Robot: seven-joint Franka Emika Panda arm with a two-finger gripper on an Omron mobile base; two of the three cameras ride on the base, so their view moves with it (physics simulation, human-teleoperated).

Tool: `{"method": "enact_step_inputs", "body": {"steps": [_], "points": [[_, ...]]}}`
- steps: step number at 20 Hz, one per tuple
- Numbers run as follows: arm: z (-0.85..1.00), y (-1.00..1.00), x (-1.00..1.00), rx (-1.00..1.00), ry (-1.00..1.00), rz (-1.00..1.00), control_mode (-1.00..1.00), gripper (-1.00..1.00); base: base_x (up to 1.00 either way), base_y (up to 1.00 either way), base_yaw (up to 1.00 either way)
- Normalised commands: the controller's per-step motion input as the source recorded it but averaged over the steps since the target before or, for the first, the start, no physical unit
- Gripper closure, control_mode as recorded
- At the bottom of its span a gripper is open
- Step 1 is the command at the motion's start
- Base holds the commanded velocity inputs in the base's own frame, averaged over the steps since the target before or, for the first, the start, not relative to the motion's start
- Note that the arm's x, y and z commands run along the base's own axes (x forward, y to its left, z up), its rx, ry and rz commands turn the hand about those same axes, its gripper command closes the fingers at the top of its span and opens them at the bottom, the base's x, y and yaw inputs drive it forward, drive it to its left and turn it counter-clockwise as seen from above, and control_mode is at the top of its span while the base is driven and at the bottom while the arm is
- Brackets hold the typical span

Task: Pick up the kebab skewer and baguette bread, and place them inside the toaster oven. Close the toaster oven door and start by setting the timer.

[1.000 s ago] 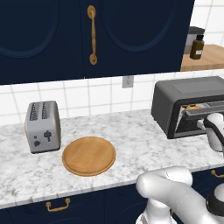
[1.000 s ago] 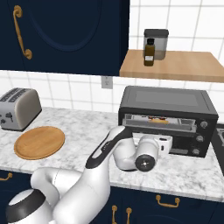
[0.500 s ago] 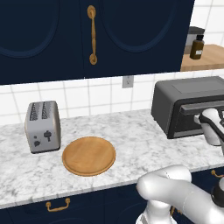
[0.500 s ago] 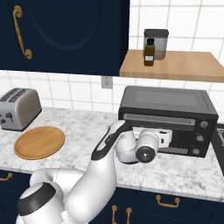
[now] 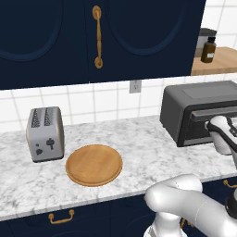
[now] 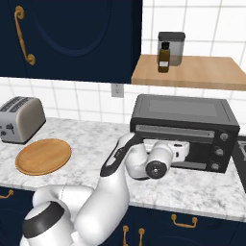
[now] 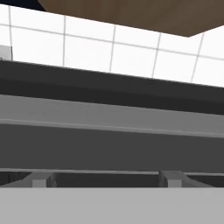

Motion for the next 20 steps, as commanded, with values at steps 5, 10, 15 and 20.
{"method": "enact_step_inputs", "body": {"steps": [5, 10, 15, 20], "points": [[0.37, -0.30, -0.73, 0.00, 0.00, 0.00, -1.00, -1.00, 0.00, 0.00, 0.00], [0.40, -0.75, -0.63, 0.01, 0.01, 0.00, -1.00, -1.00, 0.00, 0.00, 0.00], [0.30, -0.71, -0.06, 0.03, 0.00, 0.05, -1.00, -1.00, 0.00, 0.00, 0.00], [0.08, -0.24, 0.00, 0.01, 0.04, 0.06, -1.00, -1.00, 0.00, 0.00, 0.00]]}}
